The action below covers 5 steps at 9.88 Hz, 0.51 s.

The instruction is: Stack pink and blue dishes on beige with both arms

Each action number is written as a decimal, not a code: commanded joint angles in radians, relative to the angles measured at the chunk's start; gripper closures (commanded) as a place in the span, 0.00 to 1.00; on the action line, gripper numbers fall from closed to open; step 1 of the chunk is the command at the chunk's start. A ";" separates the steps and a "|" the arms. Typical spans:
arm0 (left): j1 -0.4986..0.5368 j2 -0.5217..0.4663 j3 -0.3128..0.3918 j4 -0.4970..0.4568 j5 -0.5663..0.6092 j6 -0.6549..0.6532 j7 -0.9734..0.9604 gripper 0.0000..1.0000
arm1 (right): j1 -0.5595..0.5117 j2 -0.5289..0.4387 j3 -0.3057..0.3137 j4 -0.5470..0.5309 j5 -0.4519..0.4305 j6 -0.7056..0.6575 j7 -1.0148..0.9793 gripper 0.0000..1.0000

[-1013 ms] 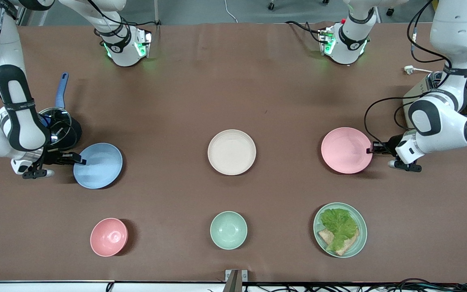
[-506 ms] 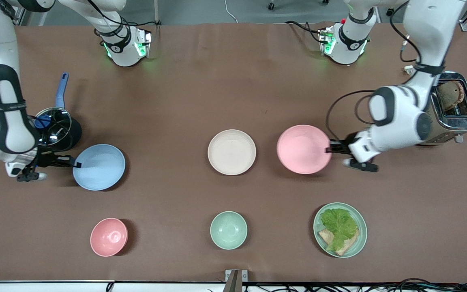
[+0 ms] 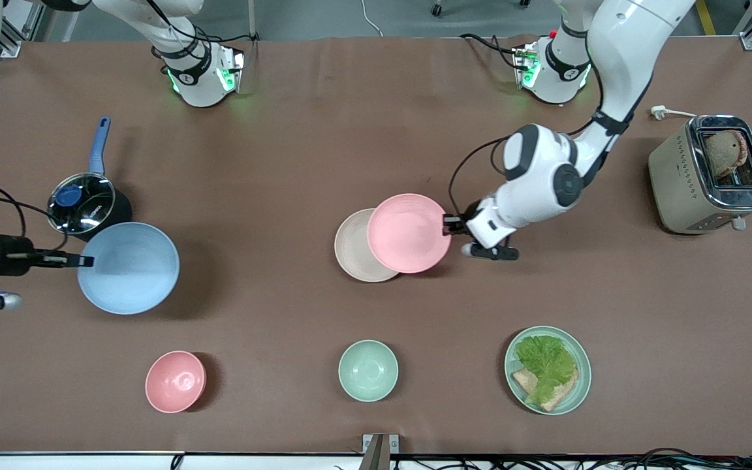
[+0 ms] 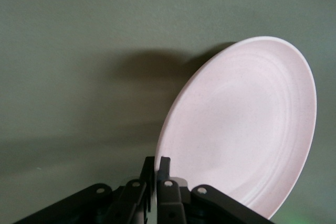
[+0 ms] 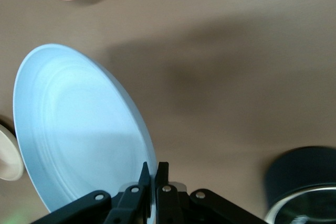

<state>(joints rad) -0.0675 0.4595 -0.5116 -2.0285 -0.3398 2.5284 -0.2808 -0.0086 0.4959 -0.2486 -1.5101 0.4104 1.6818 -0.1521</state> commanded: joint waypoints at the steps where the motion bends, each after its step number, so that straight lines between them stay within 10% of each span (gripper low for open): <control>1: -0.035 0.163 -0.025 0.100 0.195 0.062 -0.241 0.98 | 0.010 -0.039 0.108 -0.034 -0.024 0.010 0.185 0.99; 4: -0.058 0.238 -0.070 0.148 0.471 0.070 -0.551 0.96 | 0.018 -0.065 0.262 -0.105 -0.025 0.114 0.324 0.99; 5: -0.075 0.234 -0.068 0.148 0.511 0.070 -0.628 0.80 | 0.019 -0.068 0.308 -0.140 -0.025 0.165 0.382 0.99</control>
<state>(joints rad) -0.1213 0.6581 -0.5834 -1.9019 0.1174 2.5921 -0.8278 0.0226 0.4778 0.0035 -1.5607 0.4053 1.7876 0.1712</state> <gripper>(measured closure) 0.938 0.947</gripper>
